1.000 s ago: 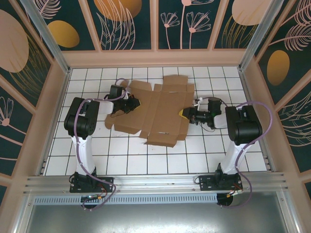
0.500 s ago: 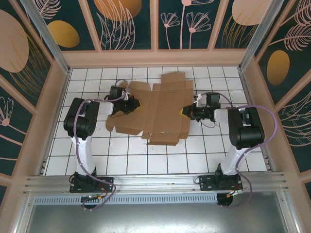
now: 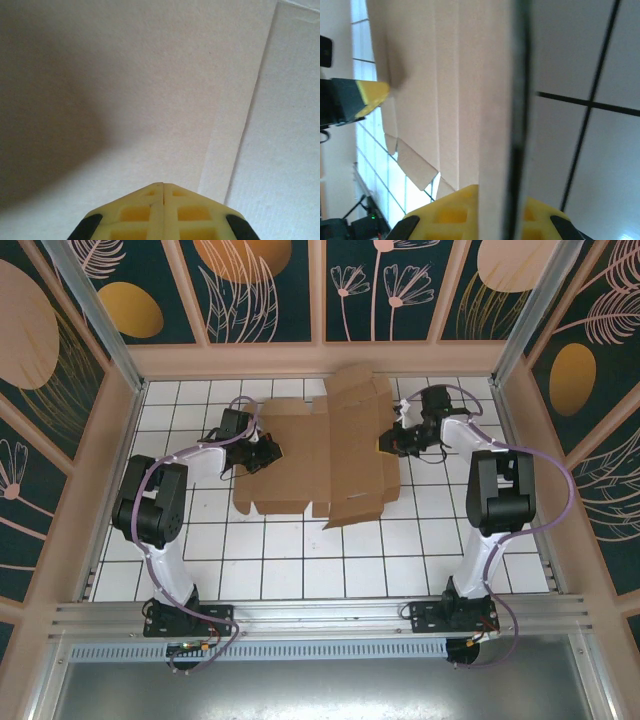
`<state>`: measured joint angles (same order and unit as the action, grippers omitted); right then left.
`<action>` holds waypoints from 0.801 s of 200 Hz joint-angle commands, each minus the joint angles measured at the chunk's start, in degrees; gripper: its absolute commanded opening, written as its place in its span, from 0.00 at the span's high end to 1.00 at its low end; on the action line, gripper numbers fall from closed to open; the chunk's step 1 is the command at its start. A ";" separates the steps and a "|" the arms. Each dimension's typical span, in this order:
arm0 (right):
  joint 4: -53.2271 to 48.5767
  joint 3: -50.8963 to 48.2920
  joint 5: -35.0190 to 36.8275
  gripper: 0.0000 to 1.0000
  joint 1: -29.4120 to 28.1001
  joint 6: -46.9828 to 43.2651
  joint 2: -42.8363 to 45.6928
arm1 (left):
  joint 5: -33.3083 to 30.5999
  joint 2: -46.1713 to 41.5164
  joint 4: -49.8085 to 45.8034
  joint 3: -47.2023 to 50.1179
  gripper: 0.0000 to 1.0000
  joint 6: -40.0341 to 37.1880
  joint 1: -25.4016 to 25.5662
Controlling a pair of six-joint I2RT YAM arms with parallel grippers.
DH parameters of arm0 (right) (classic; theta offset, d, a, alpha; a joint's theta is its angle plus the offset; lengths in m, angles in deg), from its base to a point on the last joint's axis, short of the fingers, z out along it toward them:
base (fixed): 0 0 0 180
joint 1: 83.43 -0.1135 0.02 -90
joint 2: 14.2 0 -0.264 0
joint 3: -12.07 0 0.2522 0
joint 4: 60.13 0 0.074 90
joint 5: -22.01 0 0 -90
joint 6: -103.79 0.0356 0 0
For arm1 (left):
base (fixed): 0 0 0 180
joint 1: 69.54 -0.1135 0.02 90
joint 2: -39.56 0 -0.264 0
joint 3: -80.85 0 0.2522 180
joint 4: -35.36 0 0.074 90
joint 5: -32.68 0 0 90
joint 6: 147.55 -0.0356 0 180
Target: Fold the paper box
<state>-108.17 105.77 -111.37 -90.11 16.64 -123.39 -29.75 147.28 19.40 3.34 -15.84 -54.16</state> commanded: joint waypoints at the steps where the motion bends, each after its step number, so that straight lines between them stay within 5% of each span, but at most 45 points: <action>1: -13.66 6.13 9.90 1.00 0.41 -5.82 -2.94 | -2.17 0.45 -3.57 0.20 1.00 -2.15 0.06; 30: -16.95 9.23 14.60 1.00 0.57 -6.27 -3.39 | -3.78 1.94 -4.50 -0.77 1.00 -2.54 0.01; 111: -14.36 2.26 2.51 1.00 -2.93 -10.31 -1.44 | -7.43 -1.18 -6.54 -0.25 1.00 -3.59 0.00; 160: -16.53 2.33 10.87 1.00 -6.16 -11.35 -2.35 | -8.04 -6.50 -6.92 4.54 1.00 -1.43 -0.01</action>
<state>-121.74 108.63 -106.49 -95.40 7.73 -125.51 -36.85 145.38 13.78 4.65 -18.46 -54.16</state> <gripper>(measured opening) 0.065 0.050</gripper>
